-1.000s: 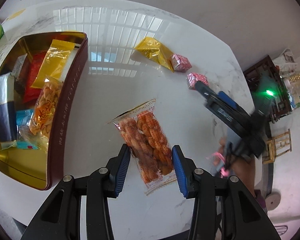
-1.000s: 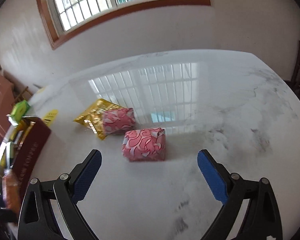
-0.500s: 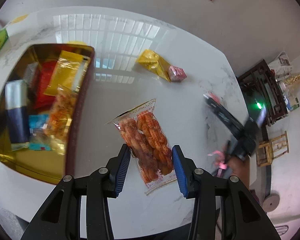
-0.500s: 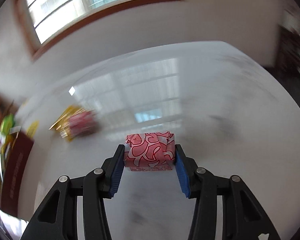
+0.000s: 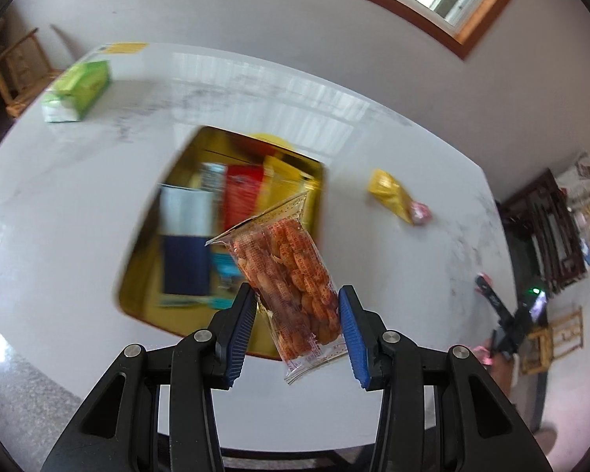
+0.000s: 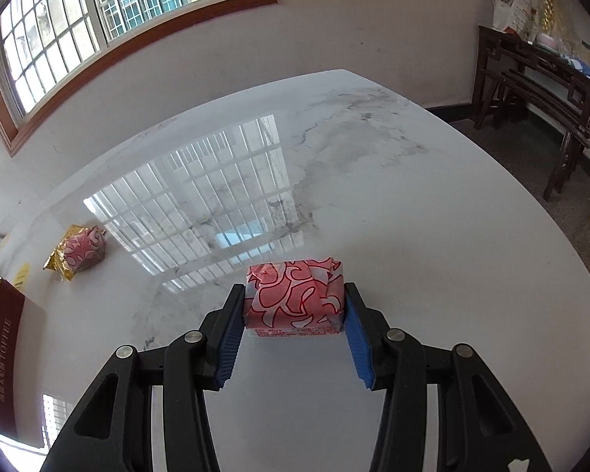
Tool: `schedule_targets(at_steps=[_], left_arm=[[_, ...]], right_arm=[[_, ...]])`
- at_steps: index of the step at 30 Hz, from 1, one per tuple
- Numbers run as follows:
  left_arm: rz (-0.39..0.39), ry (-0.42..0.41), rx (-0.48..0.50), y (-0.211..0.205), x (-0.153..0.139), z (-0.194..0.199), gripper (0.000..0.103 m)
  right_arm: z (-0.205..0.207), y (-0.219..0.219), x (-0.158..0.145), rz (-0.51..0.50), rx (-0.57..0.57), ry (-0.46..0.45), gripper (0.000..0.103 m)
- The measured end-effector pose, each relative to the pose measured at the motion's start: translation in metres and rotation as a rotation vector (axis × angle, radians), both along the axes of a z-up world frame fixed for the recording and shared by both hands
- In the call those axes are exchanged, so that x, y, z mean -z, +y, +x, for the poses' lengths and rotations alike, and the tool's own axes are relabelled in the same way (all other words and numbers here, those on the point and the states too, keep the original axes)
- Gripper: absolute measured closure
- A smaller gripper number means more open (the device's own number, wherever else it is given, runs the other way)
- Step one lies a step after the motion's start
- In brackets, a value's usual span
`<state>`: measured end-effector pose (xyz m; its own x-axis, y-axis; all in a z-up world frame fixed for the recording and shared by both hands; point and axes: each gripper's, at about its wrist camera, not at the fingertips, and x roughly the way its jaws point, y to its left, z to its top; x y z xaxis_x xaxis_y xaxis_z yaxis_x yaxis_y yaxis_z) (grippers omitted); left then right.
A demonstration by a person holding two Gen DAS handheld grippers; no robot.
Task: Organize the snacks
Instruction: 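Lower the orange packet into the tin, open the left gripper while the right holds candy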
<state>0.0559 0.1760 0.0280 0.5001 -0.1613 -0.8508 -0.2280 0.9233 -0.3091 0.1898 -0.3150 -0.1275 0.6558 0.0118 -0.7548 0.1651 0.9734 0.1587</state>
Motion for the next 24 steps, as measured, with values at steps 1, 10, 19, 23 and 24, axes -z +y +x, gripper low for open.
schedule_targets(at_steps=[1, 10, 19, 23, 24], left_arm=[[0.015, 0.000, -0.011, 0.009, 0.000, -0.003, 0.059], [0.034, 0.043, -0.042, 0.038, 0.021, -0.004, 0.059], [0.022, 0.082, -0.016, 0.019, 0.053, 0.020, 0.059], [0.036, 0.108, -0.001, 0.012, 0.070, 0.027, 0.059], [0.037, 0.111, 0.000, 0.011, 0.073, 0.028, 0.059]], right_arm=[[0.003, -0.003, 0.000, -0.004, -0.001, 0.002, 0.058], [0.007, 0.001, -0.001, -0.028, 0.003, 0.011, 0.058], [0.005, 0.002, -0.001, -0.039, -0.003, 0.014, 0.058], [0.006, 0.002, -0.001, -0.036, -0.003, 0.014, 0.058], [0.005, 0.002, -0.001, -0.035, -0.003, 0.014, 0.058]])
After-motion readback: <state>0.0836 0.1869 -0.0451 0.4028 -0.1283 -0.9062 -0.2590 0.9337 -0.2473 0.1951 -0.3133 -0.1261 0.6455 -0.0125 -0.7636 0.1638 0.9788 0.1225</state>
